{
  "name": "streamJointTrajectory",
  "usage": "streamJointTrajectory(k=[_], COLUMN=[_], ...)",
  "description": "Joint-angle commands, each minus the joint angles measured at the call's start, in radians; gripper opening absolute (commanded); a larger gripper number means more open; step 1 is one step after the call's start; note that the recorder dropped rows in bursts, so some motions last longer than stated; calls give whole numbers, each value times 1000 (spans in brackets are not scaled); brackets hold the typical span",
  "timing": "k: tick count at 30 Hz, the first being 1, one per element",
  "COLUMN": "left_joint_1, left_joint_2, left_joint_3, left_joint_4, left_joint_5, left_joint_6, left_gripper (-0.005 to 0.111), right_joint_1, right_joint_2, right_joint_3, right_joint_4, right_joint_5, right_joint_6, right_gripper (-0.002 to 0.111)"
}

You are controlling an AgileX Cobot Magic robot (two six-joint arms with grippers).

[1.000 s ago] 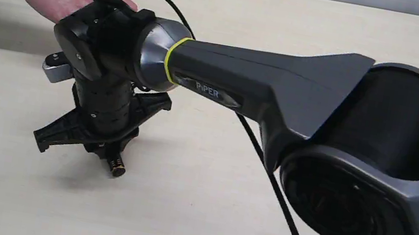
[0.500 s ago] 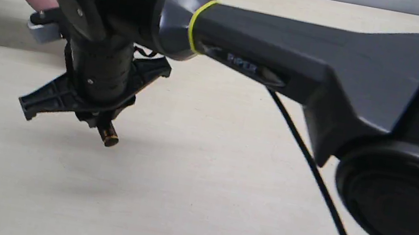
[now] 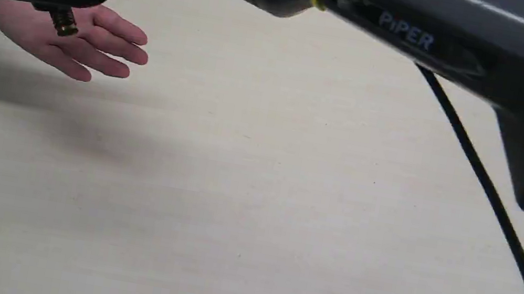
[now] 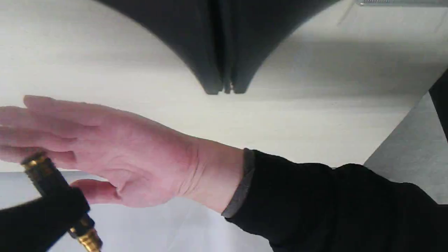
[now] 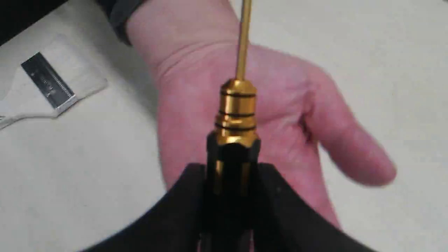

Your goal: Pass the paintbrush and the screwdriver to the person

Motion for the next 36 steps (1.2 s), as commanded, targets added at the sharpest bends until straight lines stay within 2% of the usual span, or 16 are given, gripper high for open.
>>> streamJointTrajectory(k=[1,4,10,13,20,21,25,30,36], left_joint_1=[-8,-8,-8,-8,-8,-8,-8,-8,-8], left_joint_2=[-2,-2,-2,-2,-2,-2,-2,-2,-2], left_joint_3=[2,2,2,2,2,2,2,2,2], left_joint_4=[-4,-4,0,0,0,0,-2,-2,-4], left_joint_5=[-5,-5,-6,-6,-6,-6,-6,-6,-4], left_joint_6=[-2,-2,-2,-2,-2,-2,-2,-2,-2], left_gripper=[0,0,0,0,0,0,0,0,0], right_joint_1=[-1,-1,-1,-1,-1,-1,-1,12,86], right_joint_2=[39,76,111,100,4,-12,-91,-200,-385], right_joint_3=[2,2,2,2,2,2,2,46,244], right_joint_4=[-97,-100,-85,-85,-146,-144,-130,-132,-234], right_joint_5=[-65,-68,-56,-15,239,272,395,398,292], right_joint_6=[-7,-7,-7,-7,-7,-7,-12,-32,0], right_gripper=[5,10,34,39,35,32,4,5,5])
